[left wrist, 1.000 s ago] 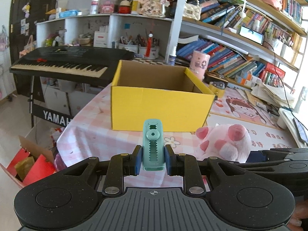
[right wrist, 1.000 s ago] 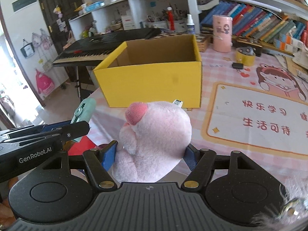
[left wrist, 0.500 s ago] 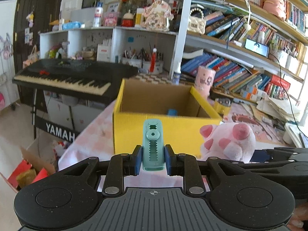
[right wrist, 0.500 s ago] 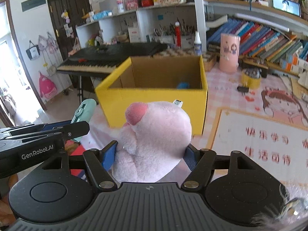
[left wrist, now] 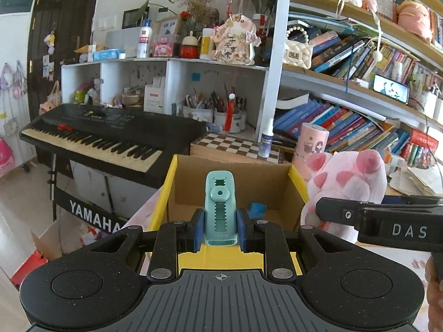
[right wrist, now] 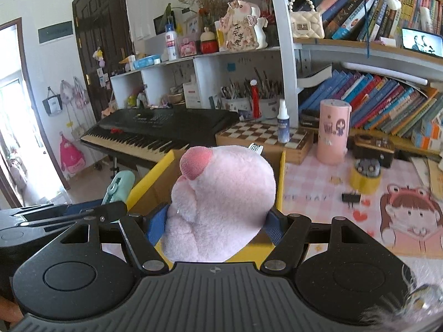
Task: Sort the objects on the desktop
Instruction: 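Lift and carry the stapler with left tool while right tool carries the pig over the box, then open left tool to drop the stapler into the box while right tool releases the pig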
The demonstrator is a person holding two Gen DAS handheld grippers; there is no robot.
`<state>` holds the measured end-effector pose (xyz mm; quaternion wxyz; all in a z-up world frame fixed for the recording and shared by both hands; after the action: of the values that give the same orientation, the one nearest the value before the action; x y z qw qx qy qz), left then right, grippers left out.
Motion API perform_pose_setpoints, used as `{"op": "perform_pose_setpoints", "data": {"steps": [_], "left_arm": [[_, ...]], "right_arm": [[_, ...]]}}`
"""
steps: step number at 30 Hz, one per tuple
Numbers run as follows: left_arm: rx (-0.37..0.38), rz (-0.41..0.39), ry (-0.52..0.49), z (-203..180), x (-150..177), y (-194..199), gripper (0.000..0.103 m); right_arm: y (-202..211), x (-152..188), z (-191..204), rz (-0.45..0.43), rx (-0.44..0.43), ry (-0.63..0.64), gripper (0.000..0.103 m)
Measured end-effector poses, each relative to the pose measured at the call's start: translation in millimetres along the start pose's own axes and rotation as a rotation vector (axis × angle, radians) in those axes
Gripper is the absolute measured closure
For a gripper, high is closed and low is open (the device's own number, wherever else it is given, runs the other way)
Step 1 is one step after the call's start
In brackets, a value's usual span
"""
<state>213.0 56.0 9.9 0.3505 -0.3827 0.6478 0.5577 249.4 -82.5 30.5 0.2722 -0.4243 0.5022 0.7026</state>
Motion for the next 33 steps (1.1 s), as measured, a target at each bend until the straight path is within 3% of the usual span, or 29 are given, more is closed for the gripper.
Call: {"op": "perform_pose_setpoints", "data": {"steps": [14, 33], "left_arm": [[-0.089, 0.079, -0.010, -8, 0, -63, 0.080], [-0.145, 0.227, -0.002, -9, 29, -109, 0.080]], "right_arm": [[-68, -21, -33, 0.050, -0.051, 0.074, 0.035], [-136, -7, -35, 0.217, -0.135, 0.246, 0.035]]}}
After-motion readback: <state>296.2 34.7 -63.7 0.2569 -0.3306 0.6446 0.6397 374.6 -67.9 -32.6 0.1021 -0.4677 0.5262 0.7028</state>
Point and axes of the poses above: each gripper's, at about its wrist camera, not at the fingertips, and y roughly against the way its jaws point, z to its left, x to its underside, the point moved 8 cm from there along -y, roughly the way its jaws point, and after that the axes turned 3 degrees about x, right-handed, at the moved point
